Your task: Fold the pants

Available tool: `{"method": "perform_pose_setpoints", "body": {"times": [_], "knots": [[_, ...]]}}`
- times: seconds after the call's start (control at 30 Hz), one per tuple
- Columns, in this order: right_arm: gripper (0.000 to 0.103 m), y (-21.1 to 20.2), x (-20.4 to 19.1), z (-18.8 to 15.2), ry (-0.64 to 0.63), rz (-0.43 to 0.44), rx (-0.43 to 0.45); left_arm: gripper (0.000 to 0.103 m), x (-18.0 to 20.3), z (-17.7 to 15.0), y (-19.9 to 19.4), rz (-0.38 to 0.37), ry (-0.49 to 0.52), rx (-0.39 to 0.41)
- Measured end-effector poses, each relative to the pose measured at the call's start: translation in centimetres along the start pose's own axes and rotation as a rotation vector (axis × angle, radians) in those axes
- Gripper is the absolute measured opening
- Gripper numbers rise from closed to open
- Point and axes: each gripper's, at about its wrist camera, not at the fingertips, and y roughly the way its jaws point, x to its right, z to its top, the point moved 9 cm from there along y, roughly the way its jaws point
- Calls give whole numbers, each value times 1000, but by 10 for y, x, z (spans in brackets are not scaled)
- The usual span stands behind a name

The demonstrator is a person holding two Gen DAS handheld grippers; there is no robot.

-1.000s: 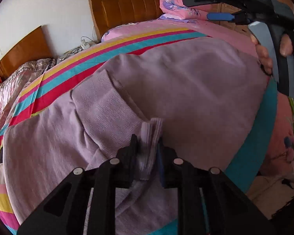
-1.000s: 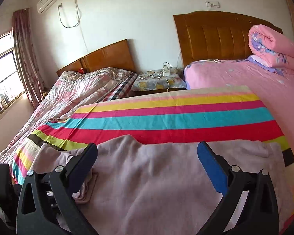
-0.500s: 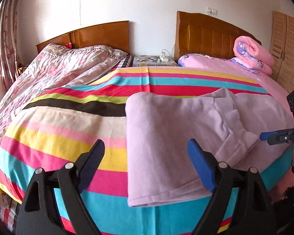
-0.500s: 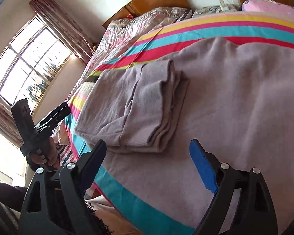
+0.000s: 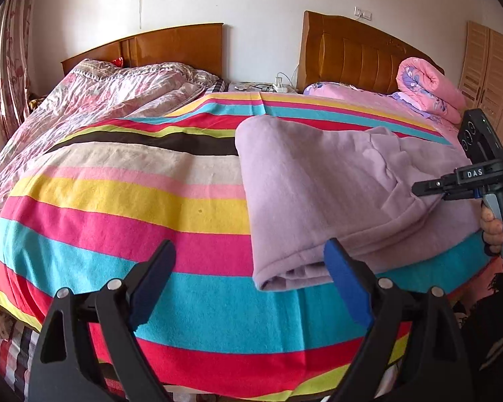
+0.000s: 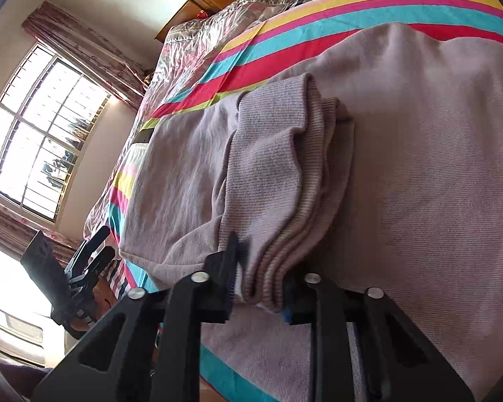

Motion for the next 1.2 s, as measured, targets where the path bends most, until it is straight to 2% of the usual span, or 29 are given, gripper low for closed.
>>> {"method": "perform_pose_setpoints", "body": {"times": [0.07,0.17,0.23,0.37,0.47,0.57,0.63,0.7,0.8,0.93,0.97,1.03,1.07,1.2], "knots": [[15,-10,-12,9,-31,-3,45,90,9,-8,1,-22,29,-24],[15,-26,-53,37,-123,18,115,90,20,-15,4,-40,50,-35],[14,-35,-91,61,-217,29,159,90,19,-14,8,-28,17,-24],[14,-52,-173,94,-401,55,230,90,18,-2,14,-60,-92,7],[14,-67,-226,110,-514,64,283,90,18,7,21,-19,-101,24],[14,-79,-251,114,-559,63,317,90,-7,7,33,65,-186,-14],[14,-88,-243,111,-544,55,332,92,-26,-2,34,120,-207,-39],[14,-92,-212,103,-495,30,330,94,-34,-9,30,100,-210,-44],[14,-85,-135,80,-346,-31,295,95,-35,-17,27,92,-182,-57],[14,-54,-20,26,-123,-112,205,102,-32,-22,34,103,-134,-73],[14,-42,-1,10,-73,-94,177,102,-31,-23,35,112,-121,-77],[14,-25,20,-16,-31,-94,141,102,-30,-22,36,130,-98,-83],[14,-24,22,-21,-29,-79,161,102,-30,-21,36,134,-92,-87],[14,-29,16,-17,-34,-57,194,102,-29,-20,36,158,-74,-99]]}}
